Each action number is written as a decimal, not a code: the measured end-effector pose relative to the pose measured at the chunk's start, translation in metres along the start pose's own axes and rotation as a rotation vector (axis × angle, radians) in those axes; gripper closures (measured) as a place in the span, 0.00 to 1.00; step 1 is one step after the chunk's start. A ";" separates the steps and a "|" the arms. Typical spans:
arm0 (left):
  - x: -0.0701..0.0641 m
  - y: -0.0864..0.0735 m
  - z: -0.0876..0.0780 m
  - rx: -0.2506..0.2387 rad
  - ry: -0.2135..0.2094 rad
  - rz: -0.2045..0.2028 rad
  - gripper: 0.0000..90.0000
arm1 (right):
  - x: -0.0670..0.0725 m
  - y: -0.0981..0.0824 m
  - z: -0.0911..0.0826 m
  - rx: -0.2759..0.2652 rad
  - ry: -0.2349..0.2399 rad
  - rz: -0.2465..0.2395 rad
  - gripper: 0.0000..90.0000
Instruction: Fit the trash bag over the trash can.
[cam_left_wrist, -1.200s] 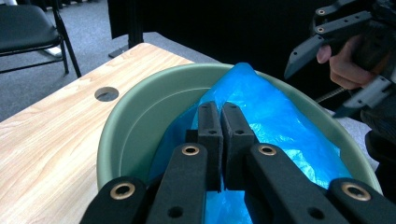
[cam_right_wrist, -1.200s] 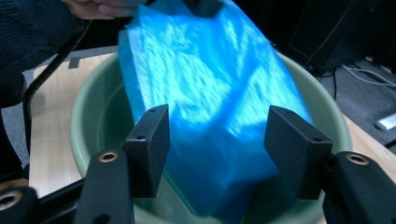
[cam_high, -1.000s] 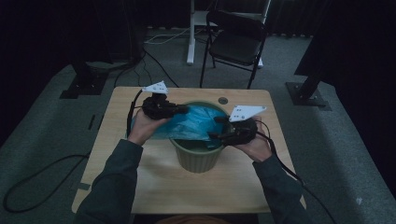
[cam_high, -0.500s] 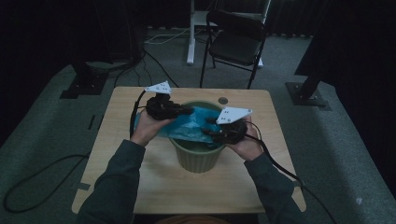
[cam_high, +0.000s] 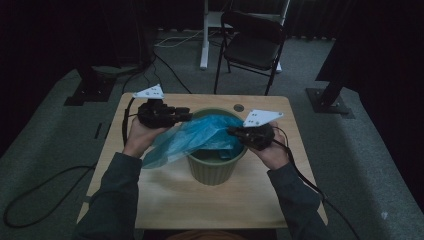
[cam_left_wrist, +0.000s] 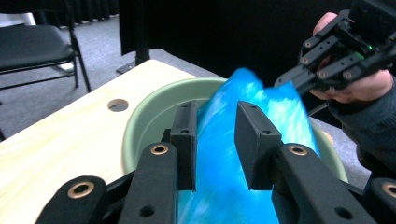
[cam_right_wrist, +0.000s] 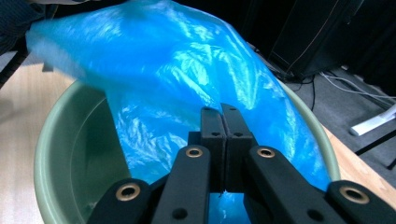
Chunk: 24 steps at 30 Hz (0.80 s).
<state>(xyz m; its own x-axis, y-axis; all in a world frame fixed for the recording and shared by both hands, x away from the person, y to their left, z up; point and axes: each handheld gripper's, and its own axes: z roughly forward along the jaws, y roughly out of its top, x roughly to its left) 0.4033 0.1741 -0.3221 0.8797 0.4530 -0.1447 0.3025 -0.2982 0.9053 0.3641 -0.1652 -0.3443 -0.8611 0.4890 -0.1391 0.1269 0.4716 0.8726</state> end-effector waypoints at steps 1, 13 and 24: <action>0.001 -0.003 -0.002 0.005 0.002 -0.002 0.77 | -0.002 -0.001 -0.002 -0.006 -0.002 0.008 1.00; -0.007 -0.018 0.007 0.062 -0.027 0.047 0.71 | -0.012 -0.003 -0.010 -0.033 -0.012 0.043 1.00; -0.022 -0.023 0.018 0.107 0.013 0.143 0.98 | -0.017 -0.007 -0.015 -0.039 -0.030 0.064 0.99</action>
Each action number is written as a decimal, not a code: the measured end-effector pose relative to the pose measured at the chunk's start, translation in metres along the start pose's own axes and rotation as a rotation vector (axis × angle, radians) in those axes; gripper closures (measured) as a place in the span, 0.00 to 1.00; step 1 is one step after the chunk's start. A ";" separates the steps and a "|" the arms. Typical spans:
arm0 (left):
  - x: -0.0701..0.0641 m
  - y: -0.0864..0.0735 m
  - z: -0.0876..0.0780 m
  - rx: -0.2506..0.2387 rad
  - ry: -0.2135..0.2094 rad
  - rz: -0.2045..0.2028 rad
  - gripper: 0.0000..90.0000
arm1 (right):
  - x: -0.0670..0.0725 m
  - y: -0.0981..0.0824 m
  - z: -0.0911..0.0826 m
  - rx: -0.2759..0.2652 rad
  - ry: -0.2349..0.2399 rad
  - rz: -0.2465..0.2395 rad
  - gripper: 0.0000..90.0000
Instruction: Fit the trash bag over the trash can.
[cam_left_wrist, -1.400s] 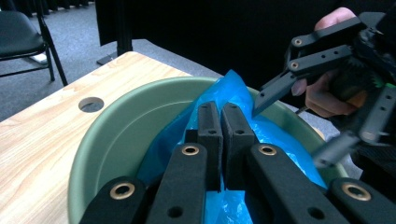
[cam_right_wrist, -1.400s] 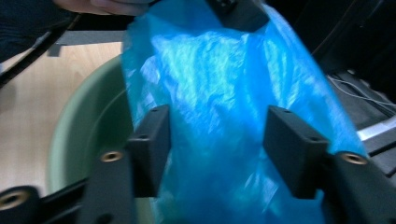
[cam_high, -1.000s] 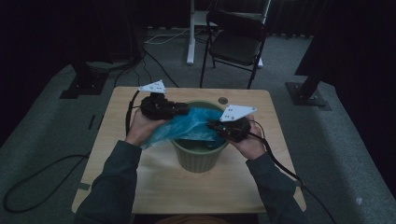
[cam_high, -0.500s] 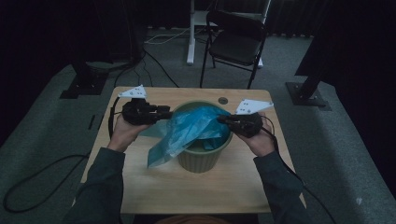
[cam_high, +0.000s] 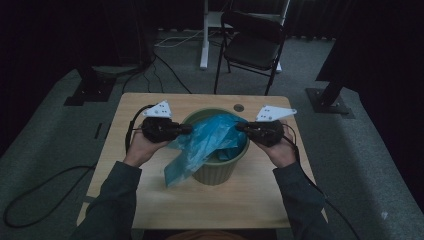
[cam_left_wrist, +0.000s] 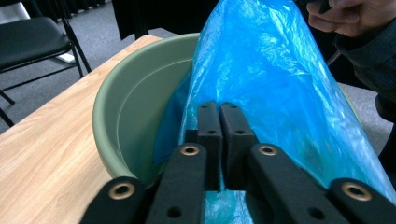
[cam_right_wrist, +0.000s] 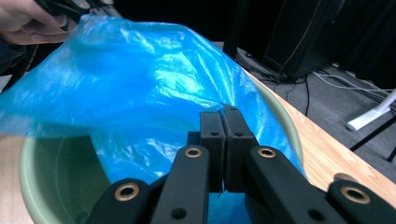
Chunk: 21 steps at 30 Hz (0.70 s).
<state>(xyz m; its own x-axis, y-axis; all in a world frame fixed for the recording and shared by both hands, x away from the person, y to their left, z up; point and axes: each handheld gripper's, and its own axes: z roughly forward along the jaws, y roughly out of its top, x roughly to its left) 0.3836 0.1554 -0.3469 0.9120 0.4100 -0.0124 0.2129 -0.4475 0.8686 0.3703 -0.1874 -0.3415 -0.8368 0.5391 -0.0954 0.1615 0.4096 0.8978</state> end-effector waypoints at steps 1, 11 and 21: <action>0.000 0.000 -0.001 0.002 0.004 0.003 0.99 | -0.001 0.000 -0.001 -0.002 -0.003 0.002 0.99; 0.003 -0.003 -0.016 -0.019 0.060 -0.007 0.99 | -0.008 -0.004 -0.004 0.008 -0.030 0.034 1.00; 0.004 0.001 -0.015 -0.028 0.087 -0.014 0.99 | -0.007 -0.005 -0.012 0.007 0.041 0.013 0.78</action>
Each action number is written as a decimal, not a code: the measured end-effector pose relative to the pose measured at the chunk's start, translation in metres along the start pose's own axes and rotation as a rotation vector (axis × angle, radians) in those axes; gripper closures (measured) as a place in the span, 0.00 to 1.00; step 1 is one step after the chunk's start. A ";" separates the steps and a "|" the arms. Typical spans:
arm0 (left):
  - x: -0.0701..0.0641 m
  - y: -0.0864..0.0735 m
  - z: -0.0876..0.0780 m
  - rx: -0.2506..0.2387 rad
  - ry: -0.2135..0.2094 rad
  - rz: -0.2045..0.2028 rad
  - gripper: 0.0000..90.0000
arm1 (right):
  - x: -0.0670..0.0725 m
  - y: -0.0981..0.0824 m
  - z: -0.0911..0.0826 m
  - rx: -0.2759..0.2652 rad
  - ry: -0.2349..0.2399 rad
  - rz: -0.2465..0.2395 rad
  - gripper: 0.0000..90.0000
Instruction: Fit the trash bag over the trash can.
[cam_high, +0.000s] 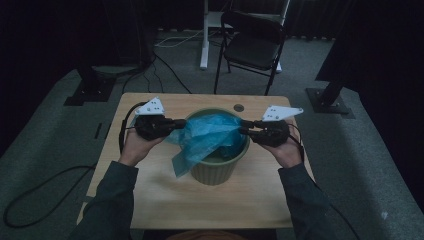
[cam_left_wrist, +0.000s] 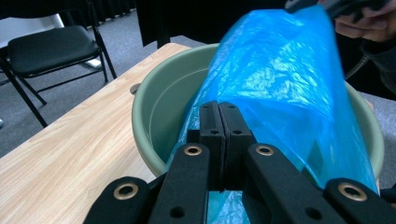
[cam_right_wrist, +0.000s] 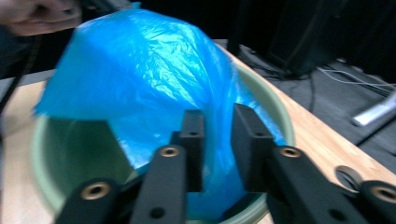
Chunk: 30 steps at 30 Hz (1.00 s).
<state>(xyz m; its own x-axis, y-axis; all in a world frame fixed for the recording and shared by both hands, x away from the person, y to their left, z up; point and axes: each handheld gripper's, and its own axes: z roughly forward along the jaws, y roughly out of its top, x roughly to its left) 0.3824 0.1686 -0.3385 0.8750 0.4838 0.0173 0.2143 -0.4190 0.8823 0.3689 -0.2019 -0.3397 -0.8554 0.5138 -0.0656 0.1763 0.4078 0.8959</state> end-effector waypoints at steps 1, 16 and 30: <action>0.001 0.000 0.002 0.004 0.003 -0.005 0.99 | 0.000 -0.001 -0.002 -0.002 0.015 -0.006 0.76; 0.006 0.000 0.003 -0.012 0.043 -0.040 0.99 | 0.003 -0.003 -0.010 -0.002 0.056 -0.033 0.67; 0.004 0.002 0.008 -0.012 0.042 -0.041 0.99 | 0.009 0.012 -0.013 -0.037 0.108 -0.049 0.68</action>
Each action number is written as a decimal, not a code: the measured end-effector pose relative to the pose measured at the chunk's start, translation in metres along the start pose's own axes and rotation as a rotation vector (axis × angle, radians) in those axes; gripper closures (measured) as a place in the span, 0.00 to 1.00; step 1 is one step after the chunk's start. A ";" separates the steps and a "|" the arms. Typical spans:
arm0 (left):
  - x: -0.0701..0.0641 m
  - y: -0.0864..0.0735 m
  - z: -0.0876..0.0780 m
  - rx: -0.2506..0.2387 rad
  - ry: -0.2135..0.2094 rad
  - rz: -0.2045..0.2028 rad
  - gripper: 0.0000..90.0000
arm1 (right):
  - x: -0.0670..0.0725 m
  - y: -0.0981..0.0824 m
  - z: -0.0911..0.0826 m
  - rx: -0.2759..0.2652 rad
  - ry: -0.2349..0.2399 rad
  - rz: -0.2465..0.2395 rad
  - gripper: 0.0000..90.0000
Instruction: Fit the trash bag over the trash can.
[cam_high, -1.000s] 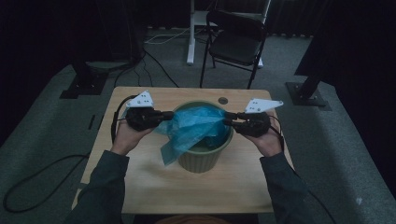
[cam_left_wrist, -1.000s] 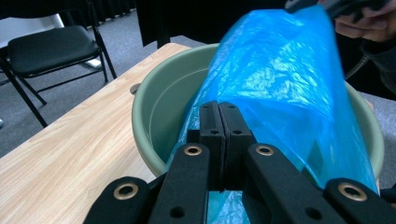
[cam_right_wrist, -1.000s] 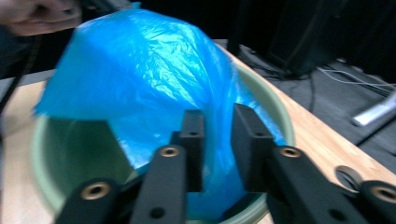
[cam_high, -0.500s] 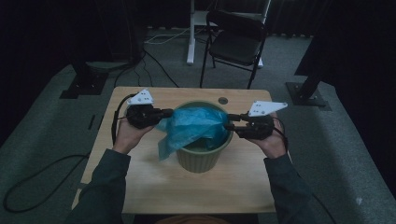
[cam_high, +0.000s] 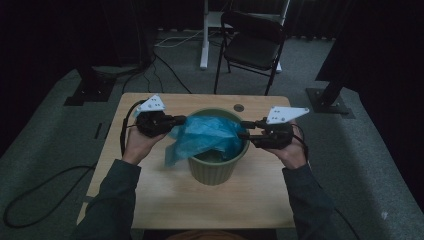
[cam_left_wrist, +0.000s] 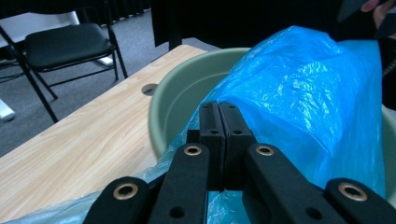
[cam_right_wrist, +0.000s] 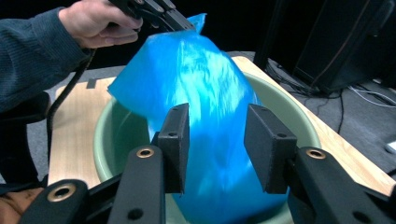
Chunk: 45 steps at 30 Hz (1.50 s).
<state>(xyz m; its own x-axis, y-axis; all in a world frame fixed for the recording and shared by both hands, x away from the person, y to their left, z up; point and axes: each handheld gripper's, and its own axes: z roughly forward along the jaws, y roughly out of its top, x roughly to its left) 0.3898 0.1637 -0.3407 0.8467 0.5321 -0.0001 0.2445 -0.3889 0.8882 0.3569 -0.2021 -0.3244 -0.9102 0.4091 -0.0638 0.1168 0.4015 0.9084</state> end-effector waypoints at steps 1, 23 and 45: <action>-0.002 0.001 0.001 0.004 0.000 0.008 0.99 | 0.001 0.002 0.003 0.005 0.004 -0.001 0.68; -0.016 0.011 0.009 -0.035 -0.042 0.029 0.98 | 0.010 0.026 0.060 0.124 0.020 -0.052 0.90; -0.031 0.008 0.001 -0.056 -0.048 0.092 0.83 | 0.005 0.012 0.048 0.080 -0.023 -0.030 0.99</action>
<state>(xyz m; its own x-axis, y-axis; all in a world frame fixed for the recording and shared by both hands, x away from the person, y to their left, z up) 0.3660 0.1432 -0.3337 0.8863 0.4589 0.0620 0.1389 -0.3912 0.9098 0.3728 -0.1561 -0.3340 -0.9046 0.4142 -0.1003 0.1223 0.4777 0.8700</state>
